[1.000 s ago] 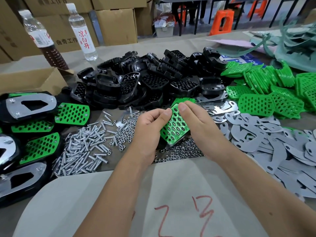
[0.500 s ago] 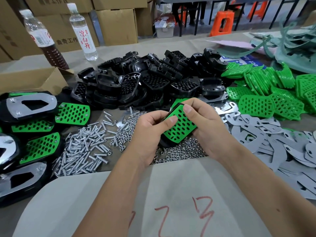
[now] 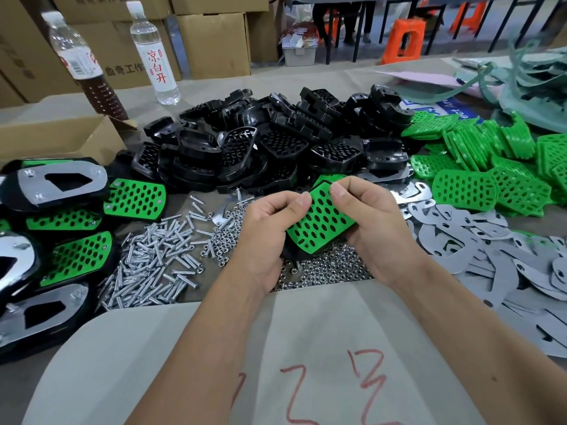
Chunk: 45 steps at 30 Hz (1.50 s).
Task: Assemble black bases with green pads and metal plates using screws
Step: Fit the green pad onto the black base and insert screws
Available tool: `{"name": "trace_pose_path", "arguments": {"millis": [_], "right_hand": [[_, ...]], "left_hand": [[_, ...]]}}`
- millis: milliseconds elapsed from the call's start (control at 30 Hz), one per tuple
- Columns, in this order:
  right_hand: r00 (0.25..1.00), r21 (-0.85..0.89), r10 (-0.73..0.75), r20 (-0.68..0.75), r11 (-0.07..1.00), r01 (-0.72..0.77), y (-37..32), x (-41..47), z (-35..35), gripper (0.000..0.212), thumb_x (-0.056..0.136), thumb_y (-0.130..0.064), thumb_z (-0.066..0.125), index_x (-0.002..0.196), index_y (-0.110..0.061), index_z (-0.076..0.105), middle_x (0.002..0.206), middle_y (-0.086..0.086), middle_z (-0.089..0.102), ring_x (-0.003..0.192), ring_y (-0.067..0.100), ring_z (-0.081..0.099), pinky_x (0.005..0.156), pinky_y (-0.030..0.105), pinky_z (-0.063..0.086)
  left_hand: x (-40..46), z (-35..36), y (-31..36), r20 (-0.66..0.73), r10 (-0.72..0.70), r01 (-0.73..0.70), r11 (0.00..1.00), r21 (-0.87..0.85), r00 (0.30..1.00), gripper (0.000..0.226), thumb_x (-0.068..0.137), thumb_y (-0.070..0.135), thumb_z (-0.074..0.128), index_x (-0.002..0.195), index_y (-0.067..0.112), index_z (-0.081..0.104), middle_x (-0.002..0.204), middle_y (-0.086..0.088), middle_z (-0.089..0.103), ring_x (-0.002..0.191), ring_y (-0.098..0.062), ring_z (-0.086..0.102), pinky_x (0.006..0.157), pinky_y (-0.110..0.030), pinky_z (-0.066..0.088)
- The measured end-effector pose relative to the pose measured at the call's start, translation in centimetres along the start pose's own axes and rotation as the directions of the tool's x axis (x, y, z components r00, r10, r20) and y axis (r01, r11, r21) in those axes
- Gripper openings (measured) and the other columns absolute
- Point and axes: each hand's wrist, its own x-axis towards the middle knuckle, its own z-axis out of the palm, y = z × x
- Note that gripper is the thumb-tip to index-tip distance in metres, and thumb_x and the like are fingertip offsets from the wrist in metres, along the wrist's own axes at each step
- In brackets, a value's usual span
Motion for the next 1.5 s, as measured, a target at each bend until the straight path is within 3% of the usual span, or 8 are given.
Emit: {"name": "trace_pose_path", "arguments": {"millis": [100, 233, 400, 533, 867, 1100, 1233, 1500], "right_hand": [[1.0, -0.077, -0.021, 0.001, 0.997, 0.021, 0.2, 0.1, 0.3, 0.027, 0.1, -0.034, 0.058, 0.106, -0.013, 0.075, 0.1, 0.029, 0.065, 0.088, 0.027, 0.061, 0.073, 0.049, 0.053], [0.992, -0.253, -0.067, -0.106, 0.967, 0.038, 0.7, 0.2, 0.0, 0.022, 0.097, -0.039, 0.057, 0.1, -0.03, 0.077, 0.079, -0.004, 0.068, 0.062, 0.009, 0.057, 0.052, 0.022, 0.047], [0.964, -0.161, -0.132, -0.231, 0.982, 0.096, 0.7, 0.0, -0.5, 0.022, 0.099, -0.033, 0.058, 0.096, -0.022, 0.077, 0.081, 0.003, 0.071, 0.062, 0.016, 0.06, 0.05, 0.026, 0.05], [0.971, -0.123, -0.114, -0.211, 0.988, 0.089, 0.5, 0.0, -0.4, 0.02, 0.099, -0.033, 0.061, 0.1, -0.022, 0.079, 0.086, 0.007, 0.075, 0.064, 0.022, 0.062, 0.051, 0.027, 0.052], [0.963, -0.038, -0.08, -0.257, 0.997, 0.073, 0.4, -0.1, -0.4, 0.026, 0.095, -0.027, 0.068, 0.111, -0.009, 0.078, 0.092, 0.015, 0.077, 0.063, 0.03, 0.069, 0.054, 0.033, 0.059], [0.968, -0.035, -0.097, -0.233, 0.995, 0.091, 0.3, -0.2, -0.3, 0.02, 0.1, -0.02, 0.067, 0.116, -0.014, 0.077, 0.098, 0.01, 0.079, 0.073, 0.032, 0.076, 0.064, 0.039, 0.064], [0.983, -0.042, -0.132, -0.126, 0.991, 0.128, -0.1, -0.3, 0.3, 0.019, 0.1, -0.023, 0.063, 0.109, -0.021, 0.078, 0.098, 0.008, 0.078, 0.079, 0.027, 0.077, 0.066, 0.041, 0.065], [0.955, -0.008, -0.113, -0.274, 0.993, 0.116, 0.0, -0.3, 0.8, 0.017, 0.097, -0.024, 0.065, 0.101, -0.01, 0.074, 0.096, 0.013, 0.078, 0.077, 0.036, 0.077, 0.064, 0.042, 0.065]], "left_hand": [[0.1, 0.0, 0.0, -0.066, -0.01, 0.005, 0.997, -0.077, 0.998, 0.022, 0.082, 0.028, 0.075, 0.09, 0.009, 0.081, 0.094, -0.015, 0.078, 0.081, -0.024, 0.075, 0.068, -0.036, 0.063], [0.3, -0.2, 0.0, -0.111, -0.004, -0.003, 0.998, -0.065, 0.994, 0.024, 0.079, 0.034, 0.076, 0.093, 0.014, 0.08, 0.095, -0.012, 0.077, 0.081, -0.022, 0.074, 0.062, -0.035, 0.06], [0.6, -0.3, 0.1, -0.089, 0.027, -0.032, 0.998, -0.055, 0.996, 0.035, 0.076, 0.027, 0.08, 0.103, 0.006, 0.074, 0.095, -0.008, 0.077, 0.076, -0.016, 0.074, 0.06, -0.024, 0.057], [0.9, -0.6, -0.4, -0.115, 0.071, -0.071, 0.997, 0.006, 0.991, 0.037, 0.077, 0.025, 0.078, 0.106, 0.002, 0.075, 0.106, -0.018, 0.078, 0.096, -0.03, 0.076, 0.086, -0.046, 0.062], [1.0, -0.6, -0.4, -0.153, 0.082, -0.09, 0.995, -0.042, 0.985, 0.035, 0.078, 0.027, 0.079, 0.103, 0.003, 0.078, 0.107, -0.017, 0.079, 0.101, -0.031, 0.077, 0.08, -0.037, 0.064], [1.2, -1.3, -0.4, -0.161, 0.13, -0.127, 0.991, 0.031, 0.978, 0.018, 0.096, -0.002, 0.063, 0.104, 0.008, 0.076, 0.103, -0.014, 0.079, 0.093, -0.028, 0.077, 0.073, -0.036, 0.063], [1.2, -1.6, 0.0, -0.153, 0.097, -0.108, 0.992, -0.069, 0.983, 0.02, 0.09, 0.004, 0.064, 0.107, 0.003, 0.074, 0.105, -0.017, 0.078, 0.091, -0.03, 0.076, 0.078, -0.048, 0.064], [0.9, -0.4, -0.3, -0.156, 0.127, -0.149, 0.979, -0.142, 0.98, 0.029, 0.088, 0.018, 0.076, 0.114, 0.005, 0.073, 0.114, -0.014, 0.077, 0.104, -0.024, 0.075, 0.085, -0.031, 0.061]]}}
